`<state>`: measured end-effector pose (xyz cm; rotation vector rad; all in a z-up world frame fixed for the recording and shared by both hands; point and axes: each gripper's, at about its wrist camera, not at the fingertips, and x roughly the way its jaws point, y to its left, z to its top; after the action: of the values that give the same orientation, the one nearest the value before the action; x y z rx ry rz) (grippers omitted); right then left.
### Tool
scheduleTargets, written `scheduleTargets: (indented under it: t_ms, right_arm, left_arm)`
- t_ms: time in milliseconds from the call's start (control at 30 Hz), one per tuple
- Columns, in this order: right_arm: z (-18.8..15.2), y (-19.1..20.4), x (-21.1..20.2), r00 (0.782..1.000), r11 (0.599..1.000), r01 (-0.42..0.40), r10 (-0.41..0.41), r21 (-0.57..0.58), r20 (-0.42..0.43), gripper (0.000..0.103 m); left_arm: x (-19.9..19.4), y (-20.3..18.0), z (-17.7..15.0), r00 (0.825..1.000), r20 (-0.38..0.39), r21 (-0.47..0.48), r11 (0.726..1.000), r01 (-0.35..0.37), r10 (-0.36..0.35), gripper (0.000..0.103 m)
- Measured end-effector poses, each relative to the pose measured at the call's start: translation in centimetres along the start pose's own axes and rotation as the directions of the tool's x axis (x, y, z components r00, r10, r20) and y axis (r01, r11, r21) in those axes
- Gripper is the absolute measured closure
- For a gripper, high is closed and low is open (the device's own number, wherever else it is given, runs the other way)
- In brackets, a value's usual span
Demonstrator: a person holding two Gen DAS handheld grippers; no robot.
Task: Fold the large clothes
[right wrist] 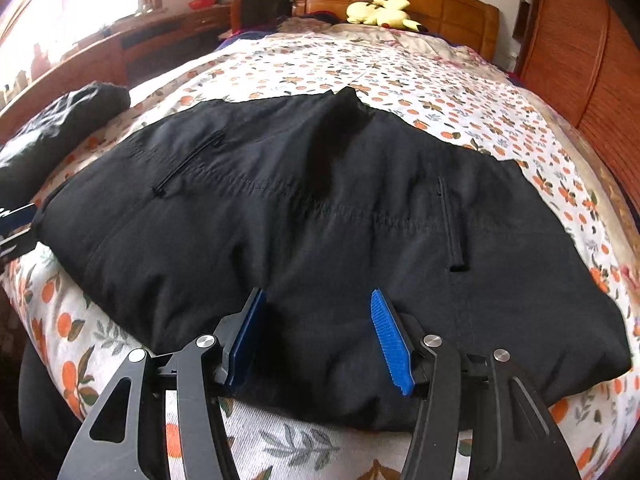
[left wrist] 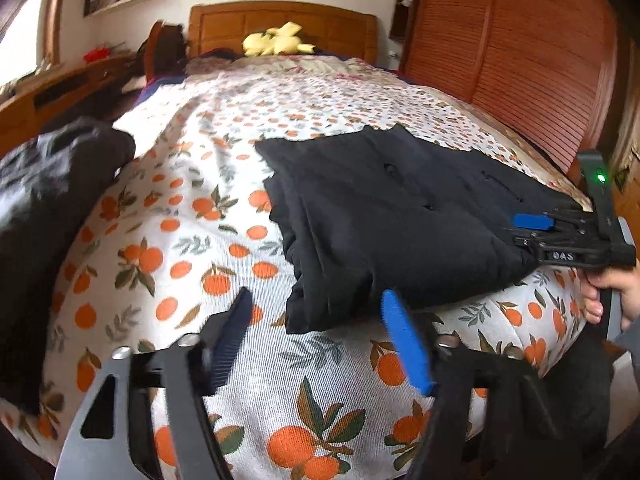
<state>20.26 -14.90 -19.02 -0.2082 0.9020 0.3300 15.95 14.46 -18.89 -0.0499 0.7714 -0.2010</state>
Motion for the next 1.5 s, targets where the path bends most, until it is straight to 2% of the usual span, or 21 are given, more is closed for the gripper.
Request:
scheduleTargets:
  t_ms: [167,300,400,467,533,633,833,1100,1200,1400,1500]
  right_arm:
    - [-0.3,-0.1,-1.2,0.999,0.999,-0.045,0.045,0.025,0.000,0.048]
    - [-0.4,0.5,-2.2,0.996,0.996,-0.085,0.085,0.011,0.015,0.048]
    - [-0.5,1.1,-2.1,0.995,0.995,-0.096,0.096,-0.012,0.011,0.048]
    - [-0.8,1.2,-1.6,0.996,0.996,-0.088,0.088,-0.026,0.001,0.046]
    - [-1.2,0.9,-0.9,0.995,0.995,-0.104,0.104,-0.013,-0.007,0.046]
    - [-1.4,0.3,-0.6,0.991,0.991,-0.135,0.135,0.019,-0.006,0.046]
    - [-1.4,0.2,-1.5,0.992,0.992,-0.127,0.127,0.023,-0.003,0.046]
    - [-2.7,-2.5,-6.0,0.994,0.994,-0.084,0.079,0.076,0.069,0.046]
    - [-3.2,-3.6,-7.8,0.995,0.995,-0.054,0.046,0.080,0.094,0.046]
    - [-4.1,-6.1,-9.9,0.990,0.993,-0.054,0.040,0.101,0.136,0.046]
    - [-4.5,-7.5,-10.4,0.988,0.992,-0.054,0.036,0.118,0.153,0.046]
  left_arm:
    - [1.1,0.3,0.0,0.999,-0.035,-0.029,1.000,-0.001,0.000,0.047]
    - [1.8,-0.2,0.5,0.998,-0.061,-0.026,1.000,0.014,-0.015,0.062]
    - [2.0,-0.7,0.6,0.998,-0.071,-0.019,1.000,-0.001,0.000,0.065]
    - [2.0,-0.6,0.7,0.997,-0.079,-0.031,1.000,-0.004,0.001,0.072]
    - [2.0,-0.6,0.7,0.996,-0.083,-0.039,0.999,0.011,-0.014,0.084]
    - [1.3,-1.0,0.9,0.998,-0.065,-0.036,0.999,0.024,-0.027,0.093]
    - [-1.8,-3.0,3.3,0.998,0.033,-0.021,0.998,0.053,-0.052,0.096]
    - [-5.2,-8.4,8.2,0.983,0.144,0.087,0.991,0.102,-0.114,0.098]
    - [-5.6,-10.1,9.3,0.978,0.163,0.117,0.987,0.109,-0.127,0.098]
    - [-5.3,-13.1,11.6,0.976,0.155,0.109,0.985,0.136,-0.152,0.098]
    - [-4.9,-15.3,12.7,0.976,0.152,0.139,0.981,0.133,-0.154,0.099]
